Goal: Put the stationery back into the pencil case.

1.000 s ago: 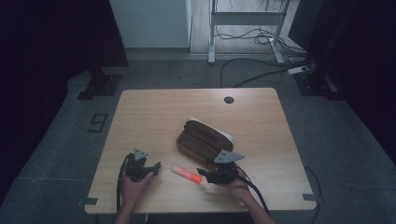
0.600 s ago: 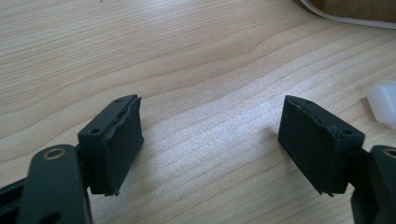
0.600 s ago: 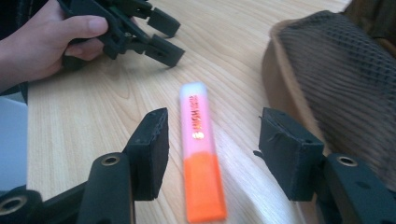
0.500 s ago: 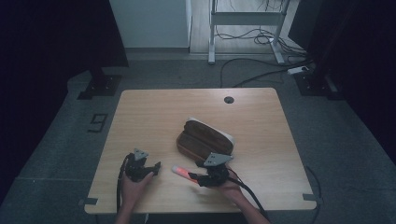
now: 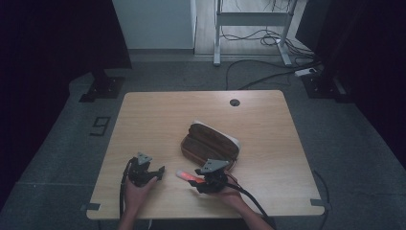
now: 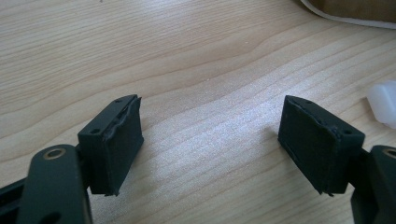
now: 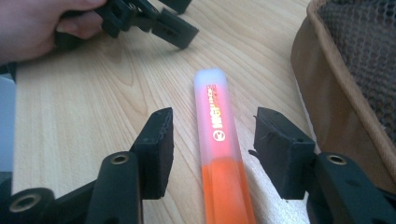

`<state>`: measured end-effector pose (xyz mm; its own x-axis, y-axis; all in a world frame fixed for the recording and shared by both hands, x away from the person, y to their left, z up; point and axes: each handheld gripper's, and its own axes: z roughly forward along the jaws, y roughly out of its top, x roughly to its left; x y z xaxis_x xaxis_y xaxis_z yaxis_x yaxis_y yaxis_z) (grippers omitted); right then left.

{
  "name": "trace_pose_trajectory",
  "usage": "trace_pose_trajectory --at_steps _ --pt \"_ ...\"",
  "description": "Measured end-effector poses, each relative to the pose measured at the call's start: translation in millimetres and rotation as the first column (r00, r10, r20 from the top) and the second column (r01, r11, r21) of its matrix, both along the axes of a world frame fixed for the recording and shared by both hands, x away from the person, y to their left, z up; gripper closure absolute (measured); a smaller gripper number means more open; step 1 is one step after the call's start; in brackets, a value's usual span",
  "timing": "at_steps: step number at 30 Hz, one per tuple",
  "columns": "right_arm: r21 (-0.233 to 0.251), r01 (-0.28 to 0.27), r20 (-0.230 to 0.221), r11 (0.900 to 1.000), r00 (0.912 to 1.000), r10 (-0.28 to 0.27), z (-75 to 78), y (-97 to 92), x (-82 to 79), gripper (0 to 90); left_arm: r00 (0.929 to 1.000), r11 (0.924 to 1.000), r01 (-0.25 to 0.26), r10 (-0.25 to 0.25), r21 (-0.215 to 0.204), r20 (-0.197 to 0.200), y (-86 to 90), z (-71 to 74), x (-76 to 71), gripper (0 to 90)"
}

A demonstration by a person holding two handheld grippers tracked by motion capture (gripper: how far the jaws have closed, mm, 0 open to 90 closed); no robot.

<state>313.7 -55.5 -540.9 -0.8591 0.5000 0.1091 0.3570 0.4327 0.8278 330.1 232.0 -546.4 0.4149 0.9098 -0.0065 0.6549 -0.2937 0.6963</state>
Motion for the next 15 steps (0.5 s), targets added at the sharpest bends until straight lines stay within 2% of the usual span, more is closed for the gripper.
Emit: trace_pose_trajectory --at_steps 10,15 --pt "-0.058 0.004 -0.013 0.9983 0.9999 -0.005 -9.0 2.6 0.8 49.1 1.0000 1.0000 0.000 0.000 0.000 0.000 0.0 0.0 0.0 21.5" --pt "-0.071 0.011 -0.022 0.9974 0.9997 -0.013 -10.8 2.9 0.7 50.5 1.0000 1.0000 0.000 0.000 0.000 0.000 0.0 0.0 0.0 21.5"
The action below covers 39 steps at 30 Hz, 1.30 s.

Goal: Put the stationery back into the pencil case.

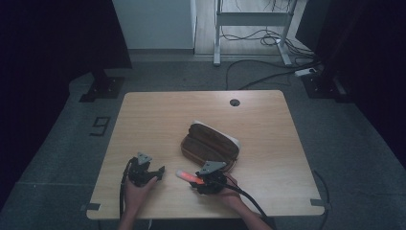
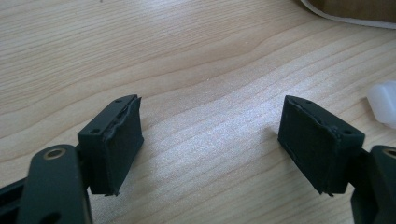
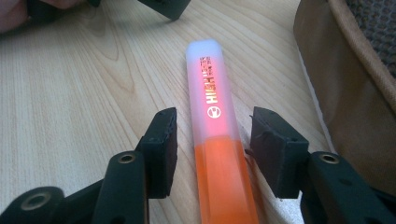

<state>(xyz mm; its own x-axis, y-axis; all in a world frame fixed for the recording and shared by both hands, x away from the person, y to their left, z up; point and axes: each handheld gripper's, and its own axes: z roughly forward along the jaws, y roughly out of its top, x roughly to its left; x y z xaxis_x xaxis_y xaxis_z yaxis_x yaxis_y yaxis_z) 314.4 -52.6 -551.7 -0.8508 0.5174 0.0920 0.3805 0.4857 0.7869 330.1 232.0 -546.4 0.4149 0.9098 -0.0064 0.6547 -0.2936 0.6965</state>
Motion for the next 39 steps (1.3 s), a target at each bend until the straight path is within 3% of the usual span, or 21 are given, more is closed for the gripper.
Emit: trace_pose_trajectory --at_steps 16,26,39 --pt "-0.035 0.010 0.015 0.9993 0.9998 -0.010 0.2 -3.3 -0.2 64.9 1.0000 1.0000 0.000 0.000 0.000 0.000 0.0 0.0 0.0 21.5" --pt "-0.019 0.012 -0.002 0.9997 0.9999 -0.012 1.0 -4.8 0.6 65.4 1.0000 1.0000 0.000 0.000 0.000 0.000 0.0 0.0 0.0 21.5" --pt "0.026 0.019 0.014 0.9995 0.9997 -0.019 12.2 -15.7 3.2 65.4 1.0000 1.0000 0.000 0.000 0.000 -0.001 0.0 0.1 0.0 21.5"
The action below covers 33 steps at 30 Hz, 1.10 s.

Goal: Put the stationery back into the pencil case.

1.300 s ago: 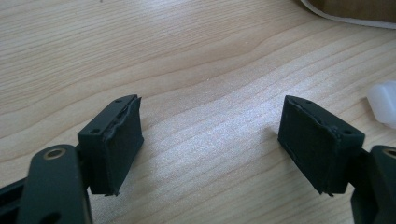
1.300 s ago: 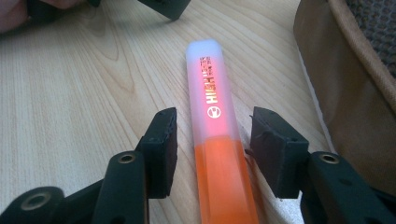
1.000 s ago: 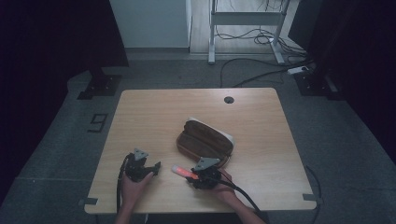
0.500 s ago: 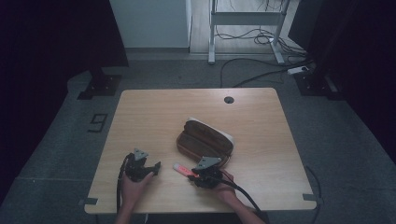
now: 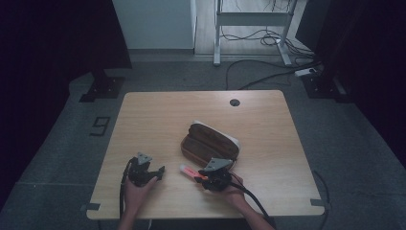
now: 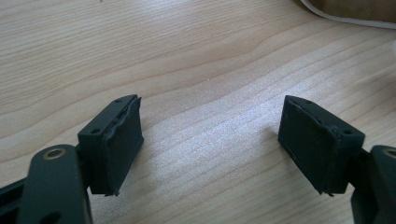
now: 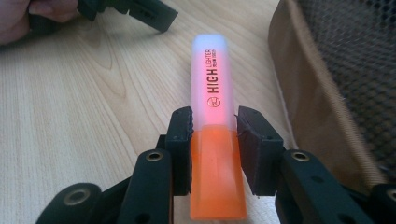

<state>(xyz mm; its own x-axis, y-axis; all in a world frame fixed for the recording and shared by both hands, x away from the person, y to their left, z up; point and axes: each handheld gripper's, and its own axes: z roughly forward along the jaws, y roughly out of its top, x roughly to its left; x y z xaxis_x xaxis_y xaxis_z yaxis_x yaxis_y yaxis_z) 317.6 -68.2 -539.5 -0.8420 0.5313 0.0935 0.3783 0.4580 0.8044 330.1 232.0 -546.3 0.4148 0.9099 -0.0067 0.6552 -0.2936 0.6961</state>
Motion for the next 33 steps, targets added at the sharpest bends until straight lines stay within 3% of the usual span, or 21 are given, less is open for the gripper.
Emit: trace_pose_trajectory --at_steps 33 --pt "0.082 0.051 0.099 0.9953 0.9934 -0.059 45.4 -29.8 8.1 65.5 1.0000 1.0000 0.000 0.000 0.000 0.000 0.0 0.0 0.0 21.5"
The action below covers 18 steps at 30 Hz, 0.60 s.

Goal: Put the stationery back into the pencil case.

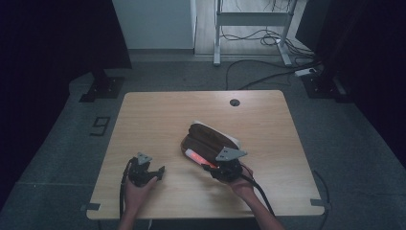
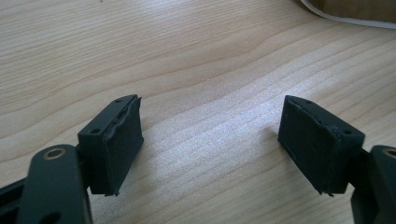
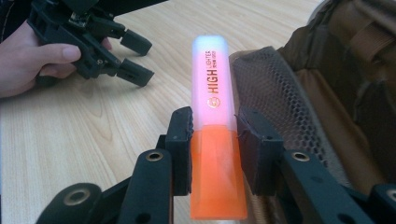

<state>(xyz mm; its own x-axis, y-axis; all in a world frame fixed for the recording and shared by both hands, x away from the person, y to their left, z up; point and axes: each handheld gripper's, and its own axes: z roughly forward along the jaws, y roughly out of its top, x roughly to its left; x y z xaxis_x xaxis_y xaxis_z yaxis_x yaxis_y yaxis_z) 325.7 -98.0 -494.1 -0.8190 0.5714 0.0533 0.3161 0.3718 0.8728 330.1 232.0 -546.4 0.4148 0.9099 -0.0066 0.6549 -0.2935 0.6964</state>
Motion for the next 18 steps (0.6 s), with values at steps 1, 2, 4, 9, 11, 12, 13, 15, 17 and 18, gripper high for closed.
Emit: trace_pose_trajectory --at_steps 1,2,4,9,11,12,13,15,17,18 --pt "-0.002 0.001 0.002 1.0000 1.0000 -0.001 1.3 -0.7 0.9 65.4 1.0000 1.0000 0.000 0.000 0.000 0.000 0.0 0.0 0.0 21.5" --pt "-0.003 0.005 0.005 1.0000 1.0000 -0.004 2.7 -1.3 1.8 65.4 1.0000 1.0000 0.000 0.000 0.000 0.000 0.0 0.0 0.0 21.5" --pt "-0.005 0.006 0.012 1.0000 0.9999 -0.006 6.0 -2.8 3.7 65.4 1.0000 1.0000 0.000 0.000 0.000 0.000 0.0 0.0 0.0 21.5" --pt "0.006 0.010 0.020 0.9999 0.9998 -0.010 12.2 -6.9 8.3 65.4 1.0000 1.0000 0.000 0.000 0.000 0.000 0.0 0.0 0.0 21.5" --pt "0.003 0.012 0.019 0.9999 0.9997 -0.012 13.2 -7.5 9.4 65.5 1.0000 1.0000 0.000 0.000 0.000 0.001 0.0 0.0 0.0 21.5" --pt "-0.001 0.014 0.024 0.9999 0.9996 -0.014 15.3 -8.8 11.1 65.5 1.0000 1.0000 0.001 -0.001 0.001 0.000 0.1 0.1 0.0 21.5" --pt "-0.001 0.015 0.026 0.9999 0.9996 -0.015 16.0 -8.8 11.5 65.5 1.0000 1.0000 0.001 -0.001 0.001 -0.001 0.1 0.1 0.0 21.5" --pt "-0.004 0.013 0.032 0.9999 0.9994 -0.013 18.0 -9.2 12.8 65.4 1.0000 1.0000 0.001 -0.001 0.001 0.000 0.0 0.0 0.0 21.5" --pt "-0.007 0.013 0.036 0.9999 0.9992 -0.013 20.2 -9.3 14.8 65.4 1.0000 1.0000 0.001 -0.001 0.001 0.000 0.0 0.0 0.0 21.5" --pt "-0.011 0.012 0.038 0.9999 0.9992 -0.011 21.4 -9.5 16.0 65.5 1.0000 1.0000 0.001 -0.001 0.001 -0.001 0.1 0.1 0.0 21.5"
